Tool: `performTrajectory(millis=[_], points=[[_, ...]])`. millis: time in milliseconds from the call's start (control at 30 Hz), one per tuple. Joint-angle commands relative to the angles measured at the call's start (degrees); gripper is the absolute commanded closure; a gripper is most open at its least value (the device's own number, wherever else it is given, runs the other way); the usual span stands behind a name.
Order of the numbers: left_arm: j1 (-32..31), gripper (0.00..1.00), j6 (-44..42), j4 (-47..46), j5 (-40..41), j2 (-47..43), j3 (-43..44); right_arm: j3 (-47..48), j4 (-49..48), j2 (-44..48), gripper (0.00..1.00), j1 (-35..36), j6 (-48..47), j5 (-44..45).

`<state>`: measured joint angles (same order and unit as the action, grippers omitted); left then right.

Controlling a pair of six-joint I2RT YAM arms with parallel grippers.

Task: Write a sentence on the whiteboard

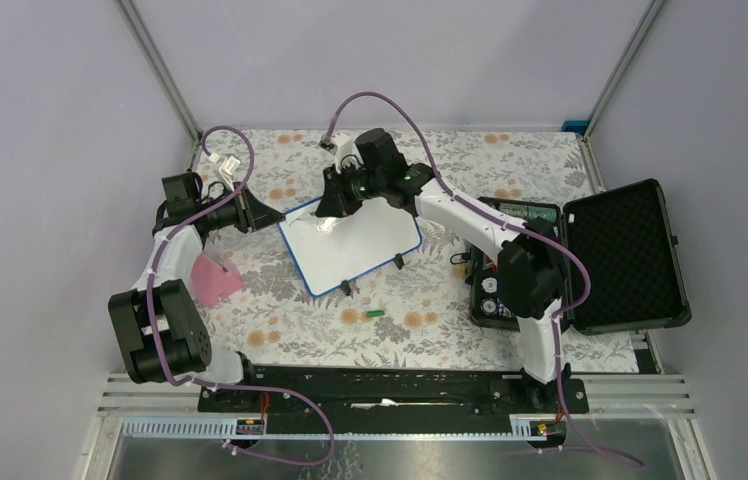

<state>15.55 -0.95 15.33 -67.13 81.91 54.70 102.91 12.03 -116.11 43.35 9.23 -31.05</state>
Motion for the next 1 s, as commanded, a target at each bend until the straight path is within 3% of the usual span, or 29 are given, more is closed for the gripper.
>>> performTrajectory(millis=[0,633,967], points=[[0.1,1.00,-1.1,0.8,0.4,-0.7,0.9,-1.0,0.1,1.9,1.00,-2.6,-1.1,2.3],[0.1,1.00,-1.2,0.8,0.3,-1.1,1.0,-3.8,-1.7,6.9,1.00,-1.6,-0.9,-4.0],[0.1,1.00,-1.3,0.8,0.3,-1.5,0.9,-1.4,-1.2,4.7,1.00,-0.8,-1.0,-3.3]])
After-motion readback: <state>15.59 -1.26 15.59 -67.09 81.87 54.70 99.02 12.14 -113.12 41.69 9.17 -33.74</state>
